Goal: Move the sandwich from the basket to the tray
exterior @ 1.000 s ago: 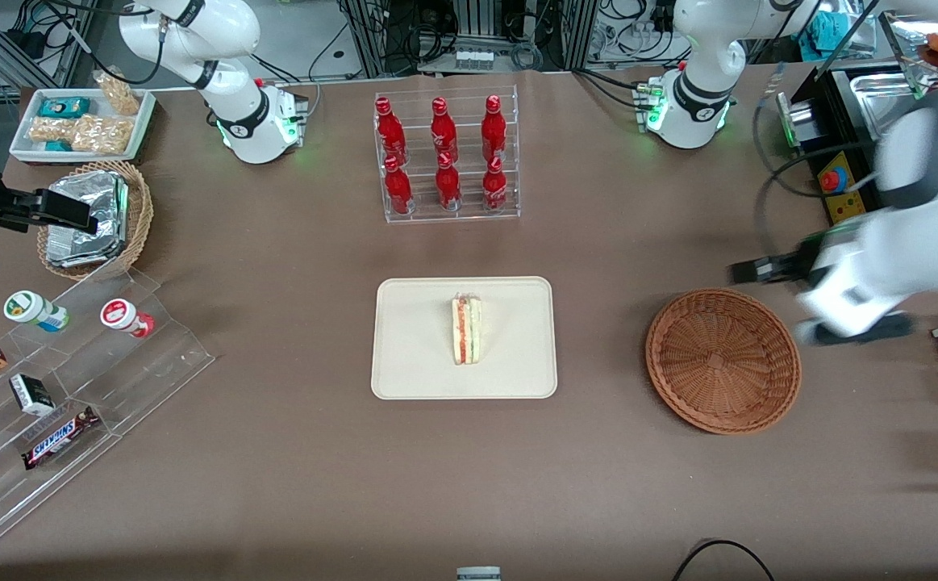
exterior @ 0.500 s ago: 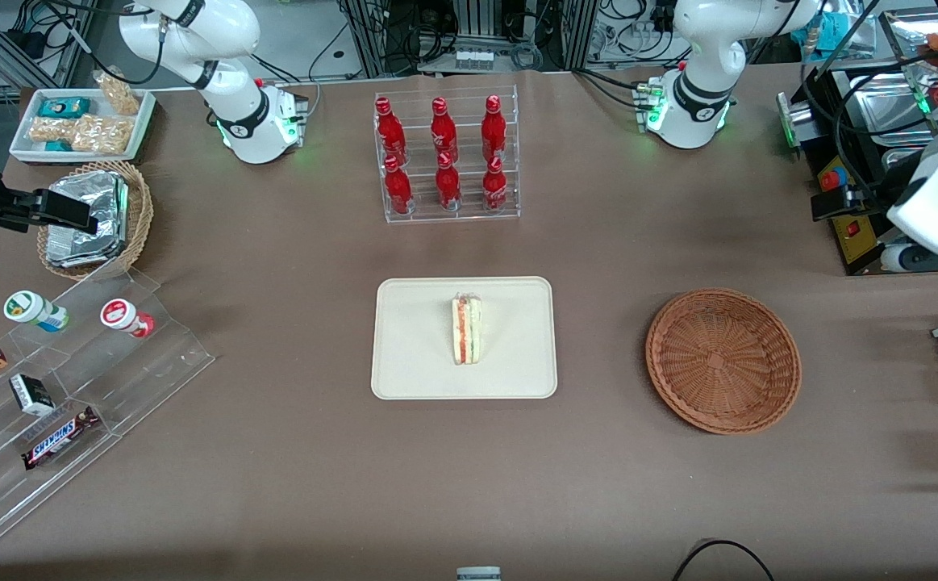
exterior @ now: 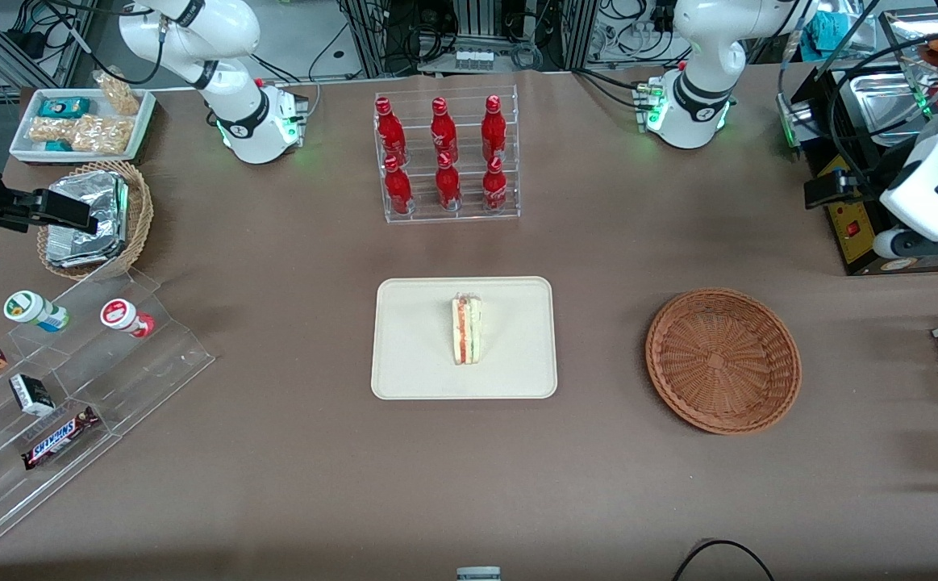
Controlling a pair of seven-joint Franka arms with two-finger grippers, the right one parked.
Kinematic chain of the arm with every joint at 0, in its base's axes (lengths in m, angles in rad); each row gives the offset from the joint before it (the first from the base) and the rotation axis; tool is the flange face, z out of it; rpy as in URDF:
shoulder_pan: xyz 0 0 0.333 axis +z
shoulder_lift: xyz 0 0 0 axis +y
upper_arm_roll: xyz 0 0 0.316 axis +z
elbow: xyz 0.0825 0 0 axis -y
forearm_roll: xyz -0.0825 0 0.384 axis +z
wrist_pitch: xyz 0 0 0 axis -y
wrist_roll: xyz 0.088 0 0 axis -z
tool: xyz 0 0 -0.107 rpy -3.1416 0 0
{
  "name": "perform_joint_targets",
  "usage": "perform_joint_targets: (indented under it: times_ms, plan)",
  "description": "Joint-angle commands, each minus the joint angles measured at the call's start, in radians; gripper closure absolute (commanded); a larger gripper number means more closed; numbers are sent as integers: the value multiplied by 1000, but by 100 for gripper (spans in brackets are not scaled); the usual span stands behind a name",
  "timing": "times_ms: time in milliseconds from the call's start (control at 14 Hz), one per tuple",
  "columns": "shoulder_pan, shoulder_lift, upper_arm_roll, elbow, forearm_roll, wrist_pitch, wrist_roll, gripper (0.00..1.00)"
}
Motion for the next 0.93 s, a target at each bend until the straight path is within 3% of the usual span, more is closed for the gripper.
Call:
perform_joint_targets:
  times_ms: [0,214,857]
  plan:
    - [2,-66,6,-81,-23,35,-8,0]
    - [5,-172,9,-213,-37,127,-62,0]
    - [10,-227,11,-274,-42,235,-66,0]
